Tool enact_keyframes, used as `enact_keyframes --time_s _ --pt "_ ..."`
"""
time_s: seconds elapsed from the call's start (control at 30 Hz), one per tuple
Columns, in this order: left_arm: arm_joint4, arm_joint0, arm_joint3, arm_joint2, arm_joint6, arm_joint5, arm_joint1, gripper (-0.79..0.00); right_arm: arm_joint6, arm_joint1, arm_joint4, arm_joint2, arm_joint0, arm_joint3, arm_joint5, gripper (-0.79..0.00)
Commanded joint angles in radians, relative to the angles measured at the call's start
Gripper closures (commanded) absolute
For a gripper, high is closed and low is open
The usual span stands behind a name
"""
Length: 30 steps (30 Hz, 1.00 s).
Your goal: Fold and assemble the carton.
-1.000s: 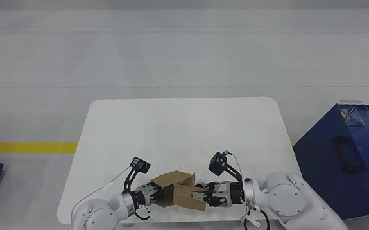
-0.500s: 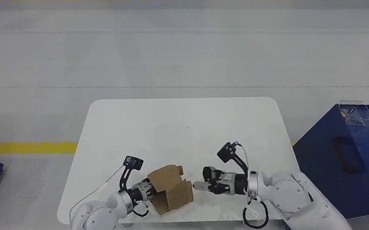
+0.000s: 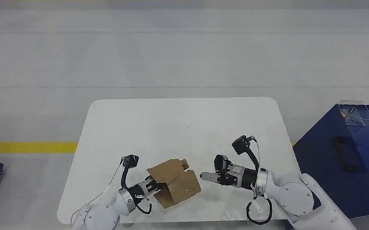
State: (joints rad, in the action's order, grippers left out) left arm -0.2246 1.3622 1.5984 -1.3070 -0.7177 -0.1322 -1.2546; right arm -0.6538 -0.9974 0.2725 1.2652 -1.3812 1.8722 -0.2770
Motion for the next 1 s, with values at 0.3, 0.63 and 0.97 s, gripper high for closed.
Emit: enact_keyframes --time_s 0.3,0.63,0.97 --pt "0.609 -0.193 -0.257 0.058 -0.311 0.595 -0.033 0.0 0.241 -0.013 0.217 0.033 -0.08 0.035 0.287 -0.785" --pt "0.676 -0.182 -0.252 0.073 -0.29 0.637 -0.038 0.0 0.202 -0.015 0.181 0.044 -0.063 -0.003 0.282 -0.785" --pt "0.705 -0.167 -0.204 0.093 -0.252 0.575 -0.033 0.0 0.19 -0.027 0.269 -0.02 -0.032 -0.055 0.322 -0.785"
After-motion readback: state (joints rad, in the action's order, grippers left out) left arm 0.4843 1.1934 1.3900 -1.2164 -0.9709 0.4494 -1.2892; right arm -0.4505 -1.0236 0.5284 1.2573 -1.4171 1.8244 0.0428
